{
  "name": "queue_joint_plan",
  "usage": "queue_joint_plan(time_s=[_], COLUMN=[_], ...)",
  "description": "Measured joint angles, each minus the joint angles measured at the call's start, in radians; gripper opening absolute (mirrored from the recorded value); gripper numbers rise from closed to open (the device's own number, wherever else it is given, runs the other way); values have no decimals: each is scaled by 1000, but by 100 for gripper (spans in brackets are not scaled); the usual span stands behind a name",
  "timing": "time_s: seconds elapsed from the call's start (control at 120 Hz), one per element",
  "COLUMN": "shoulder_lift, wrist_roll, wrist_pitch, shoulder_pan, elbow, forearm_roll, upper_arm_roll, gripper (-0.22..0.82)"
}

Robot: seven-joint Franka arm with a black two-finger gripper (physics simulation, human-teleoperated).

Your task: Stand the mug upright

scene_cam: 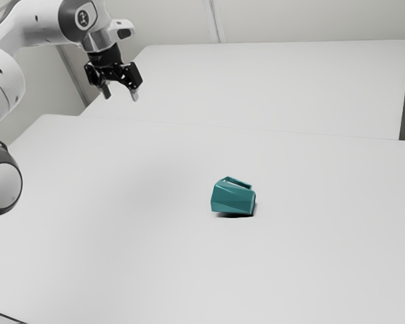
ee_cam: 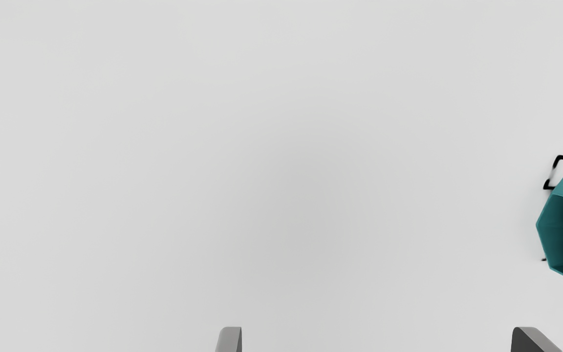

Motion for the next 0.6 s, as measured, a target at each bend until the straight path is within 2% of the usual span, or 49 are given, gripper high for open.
queue_joint_plan(time_s=[0.108,0.167,0.275,0.383,0.492,0.6], shoulder_lift=[-12,-43,-175,-307,-377,-394], wrist_roll=[7,10,12,4,-4,0], wrist_pitch=[-1,3,79,184,267,330], shoulder_pan=[0,-1,-65,-88,-93,-91], elbow=[-10,-69,-308,-537,-709,-805], forearm_roll=[2,0,-3,-42,-157,-290], upper_arm_roll=[5,6,2,5,6,6], gripper=[60,60,60,60,60,60])
